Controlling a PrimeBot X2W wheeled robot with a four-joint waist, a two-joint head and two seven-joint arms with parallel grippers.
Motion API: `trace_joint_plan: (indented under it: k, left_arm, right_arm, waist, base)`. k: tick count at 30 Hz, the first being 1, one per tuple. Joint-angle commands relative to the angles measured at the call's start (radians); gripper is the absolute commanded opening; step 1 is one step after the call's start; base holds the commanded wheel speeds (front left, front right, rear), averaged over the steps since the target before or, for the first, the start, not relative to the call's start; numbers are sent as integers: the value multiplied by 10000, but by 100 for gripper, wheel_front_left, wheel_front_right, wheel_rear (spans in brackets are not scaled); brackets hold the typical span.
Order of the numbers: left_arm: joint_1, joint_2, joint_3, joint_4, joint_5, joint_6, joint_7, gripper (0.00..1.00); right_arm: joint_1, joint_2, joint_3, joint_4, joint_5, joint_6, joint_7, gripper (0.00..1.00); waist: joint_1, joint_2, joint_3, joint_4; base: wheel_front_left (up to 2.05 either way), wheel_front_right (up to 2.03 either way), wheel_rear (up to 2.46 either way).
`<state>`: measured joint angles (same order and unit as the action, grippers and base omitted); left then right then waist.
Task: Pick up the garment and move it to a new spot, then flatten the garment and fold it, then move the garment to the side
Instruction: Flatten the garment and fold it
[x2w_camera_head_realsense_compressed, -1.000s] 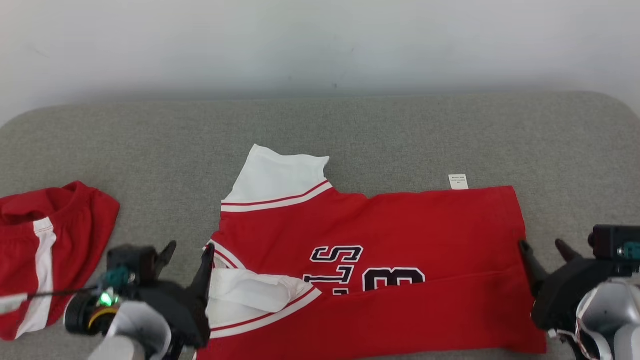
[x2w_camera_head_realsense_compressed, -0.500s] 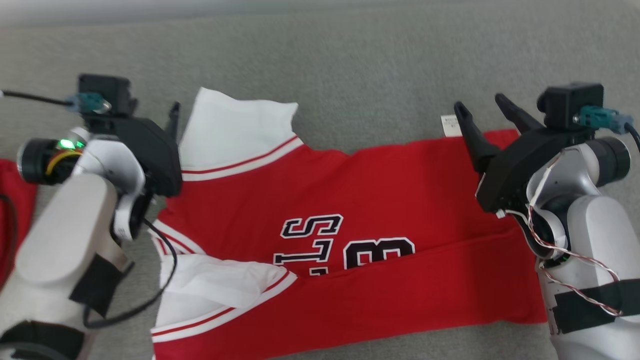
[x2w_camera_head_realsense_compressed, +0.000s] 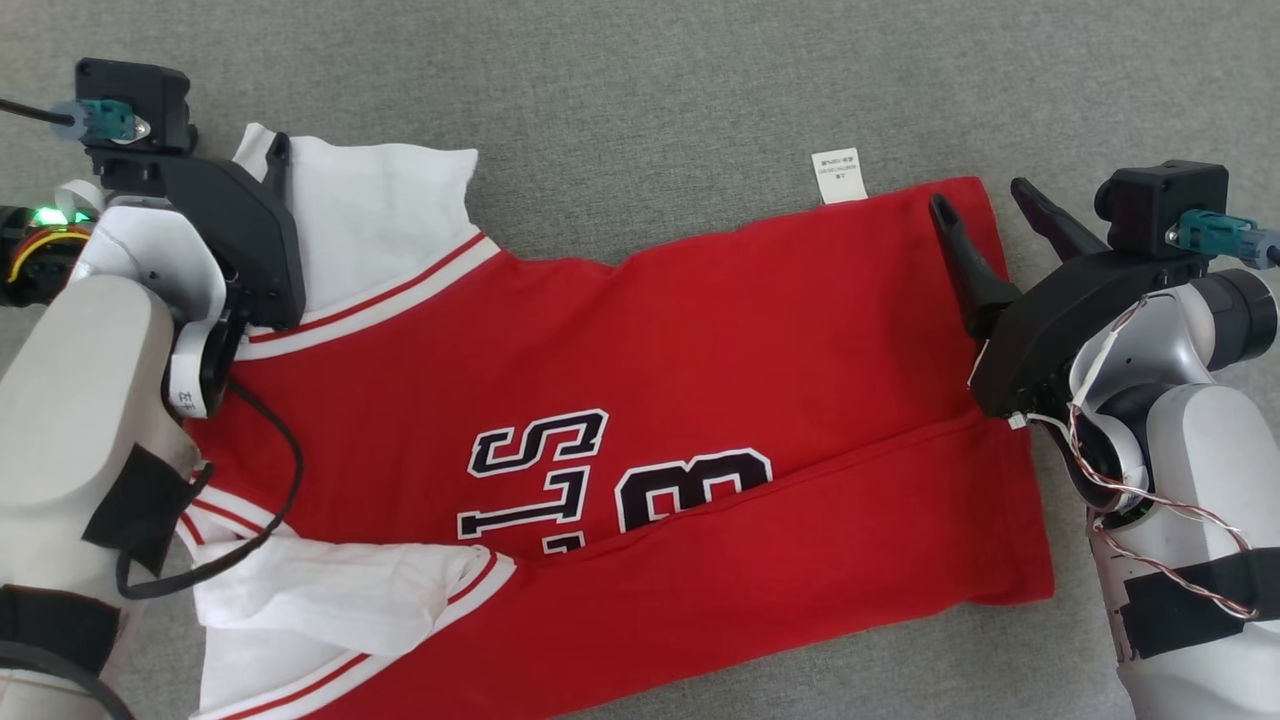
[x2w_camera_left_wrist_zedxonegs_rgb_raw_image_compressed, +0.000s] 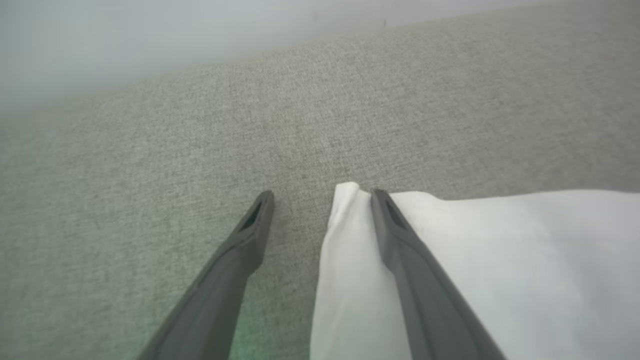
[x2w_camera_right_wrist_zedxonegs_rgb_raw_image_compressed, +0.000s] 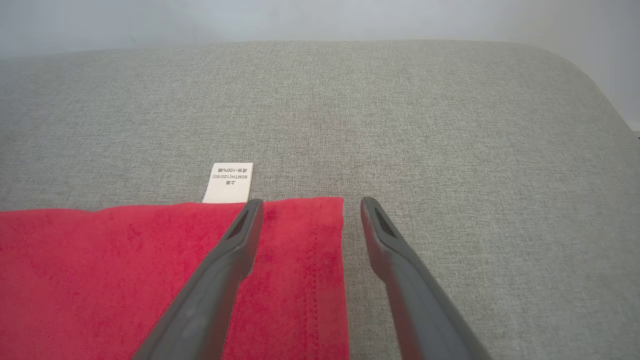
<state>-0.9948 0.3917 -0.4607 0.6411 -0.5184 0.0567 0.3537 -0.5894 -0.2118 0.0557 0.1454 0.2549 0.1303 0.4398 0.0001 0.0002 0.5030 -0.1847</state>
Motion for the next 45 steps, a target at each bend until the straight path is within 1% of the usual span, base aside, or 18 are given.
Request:
trace_joint_plan:
  k: [1,3,4,5,6,7,8,14,17,20,22,25,28,31,35,41,43,45]
  left_arm:
    - [39,97,-33,153,66,102,196,100]
    - [74,107,-53,173,-10,105,371,100]
    - [86,116,-71,188,-52,112,491,95]
    - [91,136,-93,187,-57,109,594,74]
    - [91,136,-93,187,-57,109,594,74]
    - [82,181,-106,169,-37,140,679,39]
    - [80,229,-146,154,-18,96,784,0]
    - [84,386,-1,-174,-272,38,864,0]
    - [192,440,-11,-363,-346,-2,919,0]
    - [247,383,-74,-545,-383,-38,976,0]
    - [289,332,-110,-642,-399,-17,948,0]
    - [358,317,-124,-751,-434,31,921,0]
    - [395,310,-124,-849,-484,37,905,0]
    - [366,343,-117,-931,-522,45,902,0]
    - [417,303,-149,-996,-607,32,894,0]
    - [451,331,-180,-1042,-668,-15,897,0]
    - [456,350,-190,-1054,-698,-7,896,0]
    - [436,382,-196,-1068,-676,-10,921,0]
  right_arm:
    - [61,14,10,11,28,12,22,100]
    - [6,38,19,-3,13,12,57,100]
    - [-26,49,31,-17,7,12,64,100]
    - [-65,57,55,-38,1,12,84,100]
    - [-65,57,55,-38,1,12,84,100]
    - [-104,67,76,-55,-2,12,110,100]
    - [-137,74,93,-70,-11,12,137,100]
    - [-475,-15,74,-6,-389,12,484,100]
    - [-730,17,-206,173,-730,12,1125,100]
    - [-967,-179,-416,266,-1337,12,1798,100]
    - [-957,-51,-449,319,-1356,12,2274,100]
    - [-900,-250,-457,213,-1515,12,2869,100]
    - [-968,-180,-595,40,-1442,12,3040,100]
    - [-1261,-129,-904,28,-1747,12,2985,100]
    - [-1276,-120,-562,509,-1616,12,3637,100]
    - [-1314,-227,-182,1097,-1541,12,3797,100]
    - [-1241,-266,7,1192,-1401,12,3902,100]
    - [-1318,-320,108,1145,-1278,12,3747,100]
  waist:
    - [-1,-2,-31,-52]
    - [-1,-2,-62,-63]
    - [-1,-2,-70,-73]
    - [-1,-2,-76,-86]
    - [-1,-2,-76,-86]
    - [-1,-2,-75,-104]
    - [-1,-2,-66,-121]
    - [-1,-2,103,-119]
    - [-1,-2,89,-24]
    - [-1,-2,56,118]
    - [-1,-2,28,190]
    - [-1,-2,11,238]
    - [-1,-2,18,268]
    - [-1,-2,56,277]
    - [-1,-2,48,296]
    - [-1,-2,11,329]
    - [-1,-2,-12,336]
    - [-1,-2,-17,331]
  base:
    - [0,0,0]
    - [0,0,0]
    - [0,0,0]
    - [0,0,0]
    - [0,0,0]
    - [0,0,0]
    - [0,0,0]
    - [0,0,0]
    - [0,0,0]
    - [0,0,0]
    - [0,0,0]
    - [0,0,0]
    - [0,0,0]
    - [0,0,0]
    - [0,0,0]
    - [0,0,0]
    - [0,0,0]
    - [0,0,0]
